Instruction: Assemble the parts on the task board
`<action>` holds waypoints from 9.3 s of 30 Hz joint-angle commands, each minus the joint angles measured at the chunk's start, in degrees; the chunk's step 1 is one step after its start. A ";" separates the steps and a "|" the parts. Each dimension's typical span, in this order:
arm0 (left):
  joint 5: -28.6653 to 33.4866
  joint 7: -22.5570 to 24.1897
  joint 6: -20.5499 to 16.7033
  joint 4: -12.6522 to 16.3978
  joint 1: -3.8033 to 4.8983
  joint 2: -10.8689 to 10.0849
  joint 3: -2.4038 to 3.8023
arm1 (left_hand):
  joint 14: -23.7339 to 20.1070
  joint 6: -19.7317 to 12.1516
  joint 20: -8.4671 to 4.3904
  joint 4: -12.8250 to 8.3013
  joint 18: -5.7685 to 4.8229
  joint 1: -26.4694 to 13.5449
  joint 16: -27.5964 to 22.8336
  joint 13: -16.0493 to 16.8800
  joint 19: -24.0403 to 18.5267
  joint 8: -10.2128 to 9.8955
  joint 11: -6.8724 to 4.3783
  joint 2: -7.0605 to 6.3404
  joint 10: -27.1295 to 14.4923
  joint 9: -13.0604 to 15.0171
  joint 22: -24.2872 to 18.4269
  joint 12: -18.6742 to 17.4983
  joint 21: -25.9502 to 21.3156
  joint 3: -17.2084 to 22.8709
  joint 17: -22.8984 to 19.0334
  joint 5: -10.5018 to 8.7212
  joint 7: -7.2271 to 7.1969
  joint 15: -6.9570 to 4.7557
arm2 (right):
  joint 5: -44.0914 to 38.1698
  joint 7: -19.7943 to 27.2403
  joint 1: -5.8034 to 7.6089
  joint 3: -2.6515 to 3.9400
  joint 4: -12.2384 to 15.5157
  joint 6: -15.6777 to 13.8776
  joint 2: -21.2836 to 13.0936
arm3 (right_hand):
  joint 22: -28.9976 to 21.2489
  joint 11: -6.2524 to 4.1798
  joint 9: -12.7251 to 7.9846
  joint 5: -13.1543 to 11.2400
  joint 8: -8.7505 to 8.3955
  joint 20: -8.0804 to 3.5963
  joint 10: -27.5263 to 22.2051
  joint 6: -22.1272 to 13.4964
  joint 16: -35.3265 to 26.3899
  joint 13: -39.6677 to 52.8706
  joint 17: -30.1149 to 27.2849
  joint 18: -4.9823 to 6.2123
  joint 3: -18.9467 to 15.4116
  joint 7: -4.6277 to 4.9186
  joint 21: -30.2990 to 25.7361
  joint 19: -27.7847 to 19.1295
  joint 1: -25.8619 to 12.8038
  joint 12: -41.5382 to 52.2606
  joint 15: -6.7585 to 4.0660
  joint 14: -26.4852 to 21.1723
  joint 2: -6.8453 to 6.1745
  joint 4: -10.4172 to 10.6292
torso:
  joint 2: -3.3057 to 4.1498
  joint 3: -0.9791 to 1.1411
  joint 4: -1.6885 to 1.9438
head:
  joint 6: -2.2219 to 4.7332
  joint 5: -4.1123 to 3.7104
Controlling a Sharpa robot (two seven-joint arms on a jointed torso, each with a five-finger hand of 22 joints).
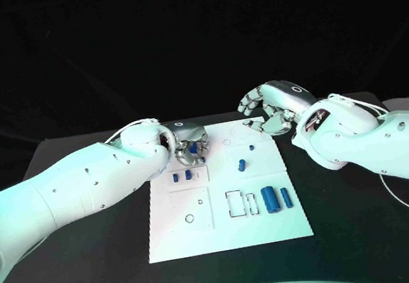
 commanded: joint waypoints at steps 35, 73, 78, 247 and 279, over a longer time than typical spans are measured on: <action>-0.84 0.26 1.53 -2.61 -1.22 1.94 -0.32 | 2.76 4.15 -0.46 -4.17 -1.98 2.17 2.56 -0.04 2.37 0.24 -0.70 2.76 5.22 -0.30 5.91 -1.22 5.01 5.85 2.89 -3.01 -0.23 -0.75 | 0.16 0.17 0.27 0.13 0.51 -0.14 -0.11 | 2.38 0.21 -0.04 0.59 -0.35 0.30 0.31 -0.02 0.57 -0.11 3.23 -0.42 0.39 0.35 0.54 0.29 -0.46 -0.14 0.44 3.48 0.15 0.21 | 0.01 0.01 0.00 | -0.55 -0.20; 4.85 3.11 -6.17 1.09 -1.08 -2.13 1.15 | 3.97 5.86 -0.53 -7.58 -2.20 -3.01 3.46 0.62 2.65 -0.93 -0.69 2.33 8.61 -0.79 7.64 -5.01 6.59 8.85 3.44 -3.42 0.06 -0.70 | 0.62 0.44 0.29 0.19 0.78 -1.11 -0.94 | 2.46 0.12 0.00 1.30 -0.37 0.32 0.52 0.16 0.61 -0.20 3.13 -0.38 0.62 0.25 0.56 0.24 -0.58 -0.07 0.40 3.46 0.38 0.34 | -0.09 -0.02 0.09 | 0.06 0.28; 4.94 2.52 -5.60 0.50 -1.07 -2.30 1.16 | 3.93 5.80 -0.53 -7.50 -2.16 -3.37 3.42 0.62 2.53 -1.02 -0.68 2.22 8.62 -0.80 7.44 -5.30 6.45 8.65 3.35 -3.43 0.06 -0.68 | 0.65 0.41 0.29 0.19 0.78 -1.10 -1.03 | 2.46 0.12 0.00 1.30 -0.37 0.32 0.52 0.16 0.61 -0.20 3.13 -0.38 0.62 0.25 0.56 0.24 -0.58 -0.07 0.40 3.46 0.38 0.34 | -0.03 0.03 0.10 | 0.37 0.10; 8.19 -2.31 -0.44 2.17 -1.43 -7.73 1.32 | 4.19 6.39 -0.86 -6.17 -2.19 -5.95 3.44 0.83 2.79 -1.25 -1.03 2.21 10.01 -0.57 7.32 -8.05 6.20 7.36 3.17 -3.33 -0.42 -1.03 | 0.92 0.23 0.19 0.19 0.57 -0.65 -1.48 | 2.66 0.15 0.02 1.66 -0.54 0.37 0.52 0.24 0.68 -0.44 2.93 -0.36 0.67 0.27 0.65 0.12 -0.89 -0.12 0.42 3.37 0.24 0.43 | -0.13 0.04 0.22 | -1.35 1.14; 33.18 6.25 -17.35 11.51 -1.22 -17.28 2.84 | -1.43 3.61 0.41 -6.87 -0.02 -5.47 -1.77 1.10 -3.15 -3.72 0.65 1.38 7.09 -1.88 -2.99 -10.88 -1.25 8.23 -8.85 -3.23 1.22 0.39 | -3.44 -3.97 0.06 -0.01 -2.93 17.01 -0.28 | 4.21 -0.50 0.40 -0.87 -0.27 0.03 2.08 1.36 2.50 -0.73 3.84 -0.70 0.79 -0.59 2.62 0.62 -0.28 0.12 0.00 3.66 0.20 -0.29 | -0.16 0.02 0.20 | -0.35 -0.29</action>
